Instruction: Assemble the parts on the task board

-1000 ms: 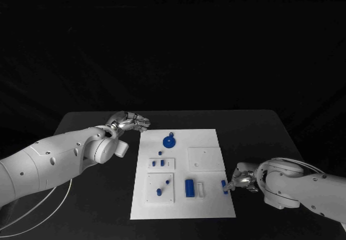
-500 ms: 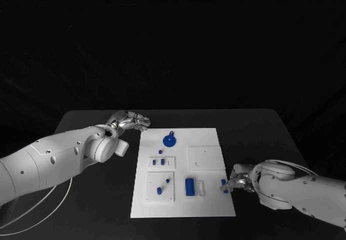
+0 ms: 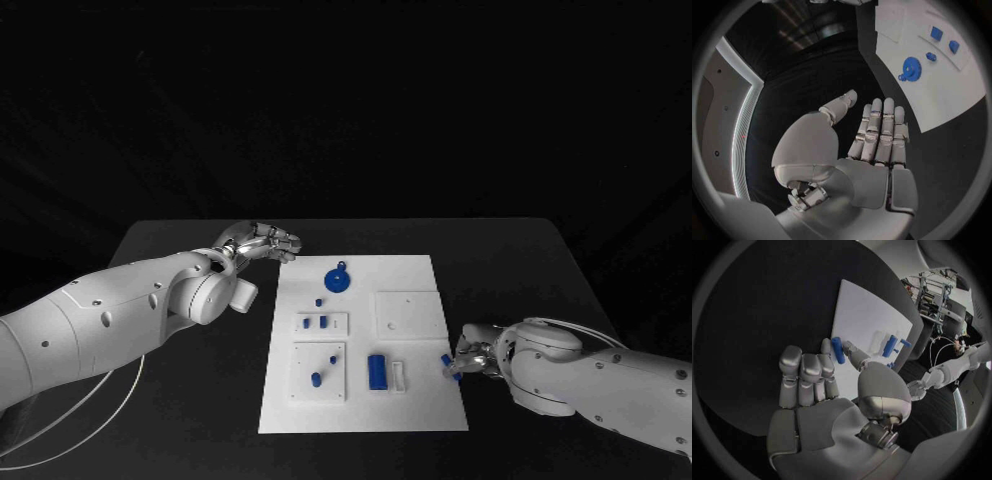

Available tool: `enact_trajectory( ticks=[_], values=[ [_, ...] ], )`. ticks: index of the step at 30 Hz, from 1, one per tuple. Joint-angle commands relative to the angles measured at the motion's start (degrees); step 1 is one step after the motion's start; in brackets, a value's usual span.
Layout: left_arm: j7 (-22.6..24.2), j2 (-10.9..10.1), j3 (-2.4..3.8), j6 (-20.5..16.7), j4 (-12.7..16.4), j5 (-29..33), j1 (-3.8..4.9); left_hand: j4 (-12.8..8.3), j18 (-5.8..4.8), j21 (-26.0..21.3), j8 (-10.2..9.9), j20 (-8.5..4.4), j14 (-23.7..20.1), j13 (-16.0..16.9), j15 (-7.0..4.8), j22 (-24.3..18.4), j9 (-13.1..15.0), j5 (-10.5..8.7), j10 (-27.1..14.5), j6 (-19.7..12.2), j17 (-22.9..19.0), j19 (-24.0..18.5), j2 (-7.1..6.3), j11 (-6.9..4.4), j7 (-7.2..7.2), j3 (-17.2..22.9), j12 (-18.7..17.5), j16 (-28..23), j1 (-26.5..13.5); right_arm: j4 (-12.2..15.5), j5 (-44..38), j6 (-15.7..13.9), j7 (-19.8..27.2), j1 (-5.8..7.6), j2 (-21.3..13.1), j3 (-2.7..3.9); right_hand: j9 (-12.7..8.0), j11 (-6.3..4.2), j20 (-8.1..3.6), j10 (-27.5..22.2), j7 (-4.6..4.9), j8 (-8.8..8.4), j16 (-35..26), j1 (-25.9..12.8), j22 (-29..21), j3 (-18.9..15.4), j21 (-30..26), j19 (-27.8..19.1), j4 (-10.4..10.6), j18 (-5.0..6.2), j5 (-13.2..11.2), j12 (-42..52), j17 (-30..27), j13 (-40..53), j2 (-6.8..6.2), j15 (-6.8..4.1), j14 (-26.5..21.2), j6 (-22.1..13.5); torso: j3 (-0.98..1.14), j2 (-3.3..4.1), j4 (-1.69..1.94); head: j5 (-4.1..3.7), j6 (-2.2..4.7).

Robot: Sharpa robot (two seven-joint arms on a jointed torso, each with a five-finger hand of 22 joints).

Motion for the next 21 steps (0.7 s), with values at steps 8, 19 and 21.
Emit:
enact_trajectory(
  ticks=[8, 19, 21],
  values=[
    [-0.1, -0.1, 0.01, 1.0, 0.1, 0.2, 0.05, 0.2, -0.17, -0.3, 0.2, 0.16, 0.3, -0.1, 0.2, 0.1, -0.1, -0.29, -0.2, -0.4, 0.1, 0.0, 0.13, -0.04, -0.1, -0.2, 0.0, -0.4, -0.7, -1.0, 2.8, -1.5, 0.7, -0.32, -0.4, -0.22, -1.2, 0.03, 0.98, 0.8, 0.29, -0.54, -0.5, 3.3, 0.9, 10.1, 0.3, 0.3, 1.0, 3.94, -0.2, 0.3, -0.2, 0.3, 0.11, -0.2, 0.4, 0.5, 0.02, -0.06, -0.03, 0.02, -0.21],
    [-0.1, -0.2, -0.01, 1.1, 0.2, 0.2, 0.05, 0.3, -0.17, -0.3, 0.2, 0.16, 0.3, -0.1, 0.2, 0.1, -0.1, -0.31, -0.2, -0.4, 0.2, 0.0, 0.19, -0.05, -0.09, -0.3, 0.0, -0.4, -0.8, 2.4, 4.2, -2.3, 2.1, 0.02, -4.6, 0.13, -1.1, -0.16, 1.59, 1.2, 0.07, -0.15, -0.6, 2.6, 1.0, 13.8, 0.6, 0.3, 0.9, 3.94, -0.2, 0.4, -0.3, 0.4, 1.69, -0.29, 0.4, 1.4, 0.02, -0.08, -0.07, 0.15, -0.22],
    [-0.2, -0.2, -0.02, 1.1, 0.2, 0.2, 0.05, 0.3, -0.17, -0.3, 0.2, 0.16, 0.3, -0.1, 0.2, 0.1, -0.1, -0.31, -0.2, -0.4, 0.2, 0.0, 0.2, -0.05, -0.09, -0.3, 0.0, -0.4, -0.8, 3.2, 4.2, -2.7, 2.3, 0.57, -5.2, 0.24, -1.1, -0.16, 1.61, 1.1, 0.06, -0.15, -0.6, 2.5, 1.0, 14.0, 0.7, 0.3, 0.8, 3.94, -0.2, 0.3, -0.3, 0.4, 1.75, -0.3, 0.4, 1.5, 0.01, -0.09, -0.09, 0.14, -0.21]
  ],
)
